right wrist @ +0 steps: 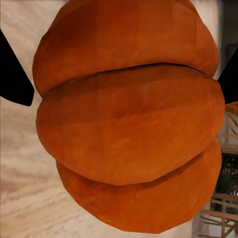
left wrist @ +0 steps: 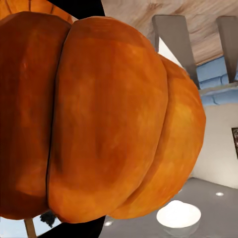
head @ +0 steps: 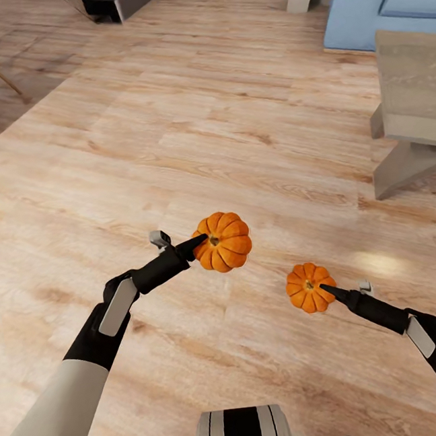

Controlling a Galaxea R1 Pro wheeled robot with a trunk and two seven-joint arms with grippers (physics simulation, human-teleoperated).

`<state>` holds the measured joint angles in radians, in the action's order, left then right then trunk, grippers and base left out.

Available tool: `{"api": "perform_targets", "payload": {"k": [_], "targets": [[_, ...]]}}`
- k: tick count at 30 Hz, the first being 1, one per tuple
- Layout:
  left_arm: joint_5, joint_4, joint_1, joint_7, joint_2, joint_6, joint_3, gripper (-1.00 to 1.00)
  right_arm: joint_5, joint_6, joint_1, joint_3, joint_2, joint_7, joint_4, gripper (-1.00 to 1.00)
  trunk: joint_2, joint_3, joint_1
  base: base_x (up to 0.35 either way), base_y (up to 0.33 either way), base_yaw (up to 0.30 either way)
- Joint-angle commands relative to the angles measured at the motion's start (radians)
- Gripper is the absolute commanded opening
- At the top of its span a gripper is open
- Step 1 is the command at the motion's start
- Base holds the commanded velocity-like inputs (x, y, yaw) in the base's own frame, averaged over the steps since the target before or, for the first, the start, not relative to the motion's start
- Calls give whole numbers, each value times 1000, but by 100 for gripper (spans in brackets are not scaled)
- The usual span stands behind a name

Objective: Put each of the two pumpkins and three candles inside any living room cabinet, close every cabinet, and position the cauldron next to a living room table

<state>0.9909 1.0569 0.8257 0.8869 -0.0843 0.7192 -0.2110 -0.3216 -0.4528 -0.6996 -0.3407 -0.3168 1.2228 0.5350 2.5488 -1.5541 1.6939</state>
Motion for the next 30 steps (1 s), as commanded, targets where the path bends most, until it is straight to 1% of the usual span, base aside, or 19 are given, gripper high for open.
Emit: {"api": "perform_targets", "payload": {"k": [1, 7, 10, 30], "targets": [[0, 0, 0, 0, 0, 0, 0, -100, 1, 0, 0, 0, 0, -1, 0, -100, 0, 4, 0, 0, 0, 278], [0, 0, 5, -3, 3, 0, -4, -100, -1, 0, 0, 0, 0, -2, 2, -100, -2, 27, -3, 0, 0, 283], [0, 0, 9, -16, 4, 0, -5, -100, 3, 0, 0, 2, 1, -4, 2, -100, -2, 39, -4, 0, 0, 284], [0, 0, 9, -18, 8, 0, -5, -100, 4, 0, 0, 2, 1, -5, 0, -100, -7, 116, -13, 0, 0, 284]]}}
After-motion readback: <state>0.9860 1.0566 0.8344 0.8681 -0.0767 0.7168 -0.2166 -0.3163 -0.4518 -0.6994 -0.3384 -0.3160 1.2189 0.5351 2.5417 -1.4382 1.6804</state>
